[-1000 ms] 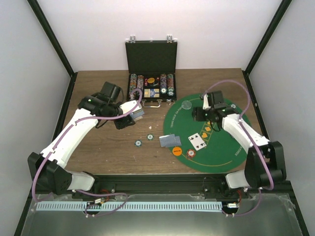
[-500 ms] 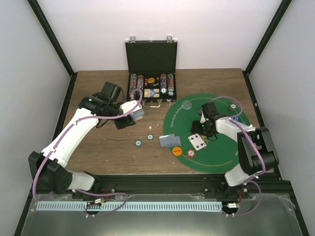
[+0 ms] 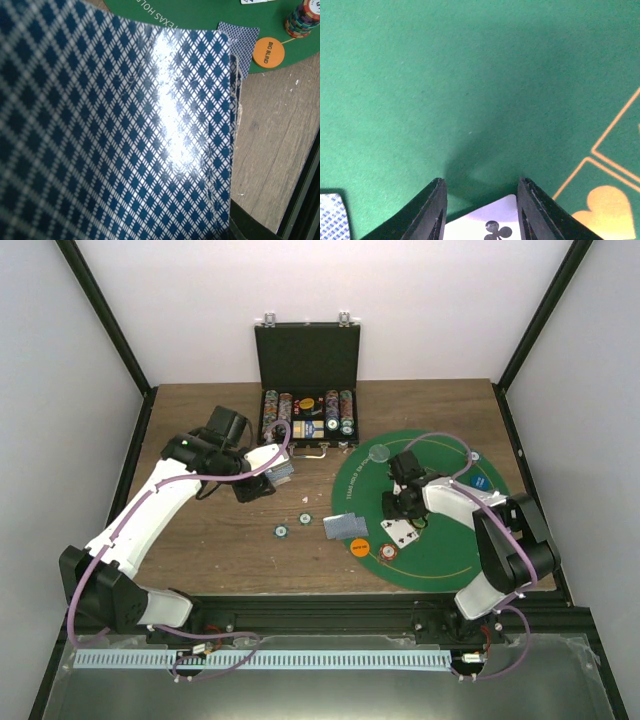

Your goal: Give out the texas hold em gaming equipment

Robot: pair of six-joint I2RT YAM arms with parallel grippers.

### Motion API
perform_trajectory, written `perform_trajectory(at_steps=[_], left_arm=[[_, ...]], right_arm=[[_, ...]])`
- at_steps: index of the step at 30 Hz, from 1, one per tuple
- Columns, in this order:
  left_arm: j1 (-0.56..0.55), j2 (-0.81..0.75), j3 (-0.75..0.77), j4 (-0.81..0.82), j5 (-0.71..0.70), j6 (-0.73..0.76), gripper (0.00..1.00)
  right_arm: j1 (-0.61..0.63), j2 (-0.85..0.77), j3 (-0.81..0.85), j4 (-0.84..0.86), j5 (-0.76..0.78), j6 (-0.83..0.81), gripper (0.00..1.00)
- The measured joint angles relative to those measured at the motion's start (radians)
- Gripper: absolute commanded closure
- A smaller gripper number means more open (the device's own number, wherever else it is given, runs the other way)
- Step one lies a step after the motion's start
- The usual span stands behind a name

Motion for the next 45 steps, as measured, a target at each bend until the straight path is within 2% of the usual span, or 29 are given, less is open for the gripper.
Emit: perform_trajectory(at_steps=[14, 17, 24, 33, 45], left_arm=[[0.000, 0.000, 0.004, 0.000, 0.000, 0.000, 0.60], [0.000, 0.000, 0.004, 0.000, 0.000, 0.000, 0.60], [0.000, 0.000, 0.004, 0.000, 0.000, 0.000, 0.60], [0.000, 0.000, 0.004, 0.000, 0.000, 0.000, 0.60], [0.000, 0.000, 0.004, 0.000, 0.000, 0.000, 0.60]], right_arm=[[0.045, -0.015, 0.053, -0.114, -0.019, -0.034, 0.59], [0.051, -0.037, 0.077, -0.107, -0.064, -0.042, 0.64], [0.092, -0.057, 0.049, -0.040, -0.195, -0.016, 0.82], [0.092, -0.027, -0.011, -0.050, -0.202, 0.047, 0.89], [0.092, -0.039, -0.011, -0.133, -0.108, 0.079, 0.89]])
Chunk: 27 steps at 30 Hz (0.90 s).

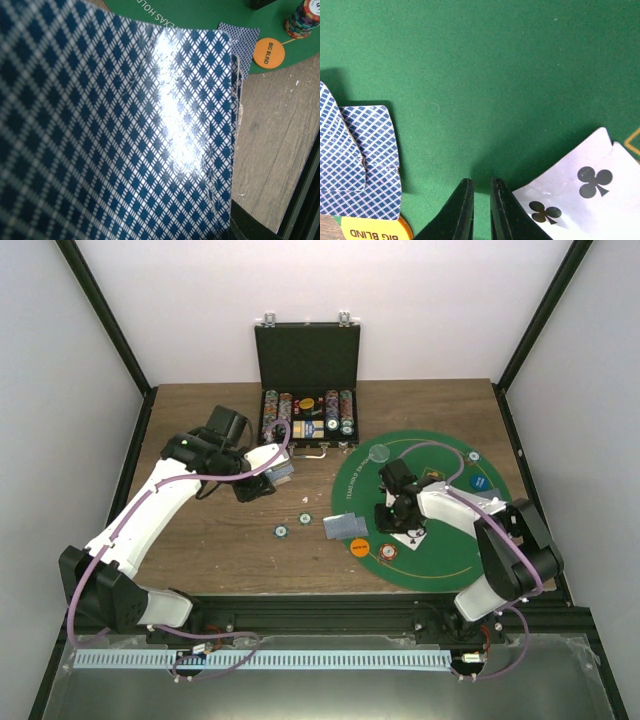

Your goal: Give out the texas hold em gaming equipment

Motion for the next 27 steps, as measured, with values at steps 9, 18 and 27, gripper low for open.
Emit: perform_trajectory(at_steps=[9, 18, 27], left_arm=[[0.000, 0.000, 0.000, 0.000, 0.001, 0.000, 0.59], [0.000, 0.000, 0.001, -0.003, 0.000, -0.001, 0.59], [0.000, 0.000, 0.001, -0.006, 0.000, -0.001, 0.59]], right_arm=[[0.000, -0.034, 0.023, -0.052, -0.002, -0.024, 0.84], [-0.154, -0.036, 0.098, -0.013, 0.013, -0.071, 0.93], [-0.197, 0.117, 0.121, 0.009, 0.044, -0.132, 0.99]])
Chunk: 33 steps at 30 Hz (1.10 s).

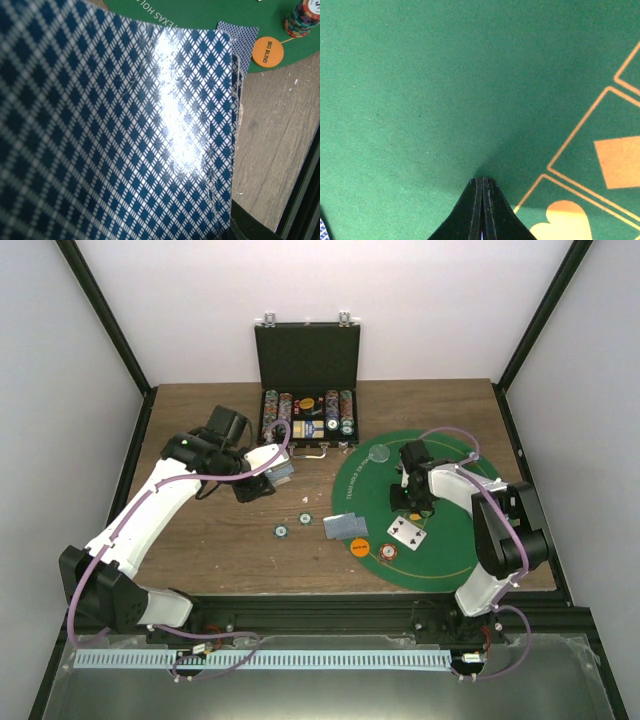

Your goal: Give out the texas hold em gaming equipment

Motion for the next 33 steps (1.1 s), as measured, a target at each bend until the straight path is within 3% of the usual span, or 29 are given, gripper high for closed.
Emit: perform_trajectory(at_steps=[24, 29, 33], left_arm=[[0.000, 0.000, 0.000, 0.000, 0.000, 0.000, 0.59], [0.000, 0.000, 0.000, -0.001, 0.000, 0.000, 0.59], [0.000, 0.000, 0.001, -0.003, 0.000, 0.001, 0.59]], right_arm=[[0.007, -0.061, -0.056, -0.031, -0.093, 0.005, 0.98], [0.007, -0.088, 0.016, -0.066, -0.129, 0.000, 0.81], [0.006, -0.169, 0.149, -0.040, -0.233, -0.013, 0.49]])
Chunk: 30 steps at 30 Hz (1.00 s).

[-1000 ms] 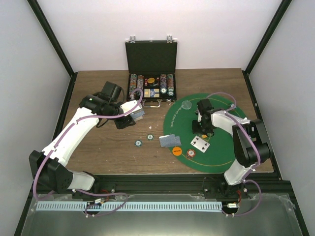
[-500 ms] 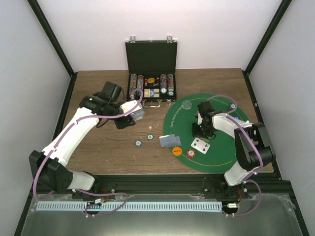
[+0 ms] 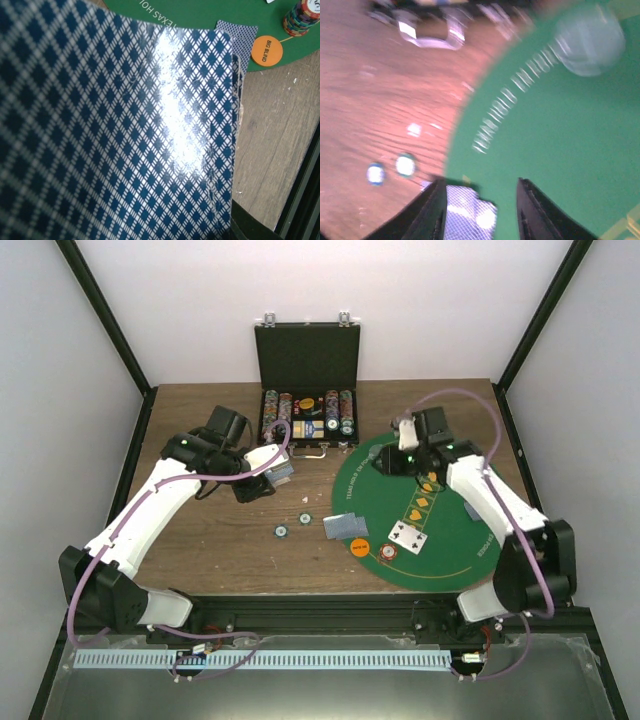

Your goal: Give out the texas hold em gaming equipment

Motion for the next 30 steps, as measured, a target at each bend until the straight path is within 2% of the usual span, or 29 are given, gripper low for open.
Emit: perform_trajectory(at_steps=[4, 7, 11, 18, 30], left_arm=[[0.000, 0.000, 0.006, -0.008, 0.001, 0.002, 0.59], [0.000, 0.000, 0.014, -0.014, 0.005, 0.004, 0.59], [0.000, 0.000, 0.023, -0.024, 0.021, 0.008, 0.59], [0.000, -0.001, 0.027, -0.037, 0.047, 0.008, 0.59], [0.000, -0.001, 0.032, -0.043, 0.072, 0.008, 0.59]], right_arm=[[0.009, -0.106, 0.071, 0.155, -0.288, 0.001, 0.28], [0.061, -0.109, 0.095, 0.280, -0.499, 0.039, 0.25], [0.159, -0.042, 0.120, 0.398, -0.632, 0.082, 0.24], [0.254, 0.051, 0.153, 0.488, -0.703, 0.098, 0.19], [0.305, 0.173, 0.247, 0.520, -0.693, 0.099, 0.30]])
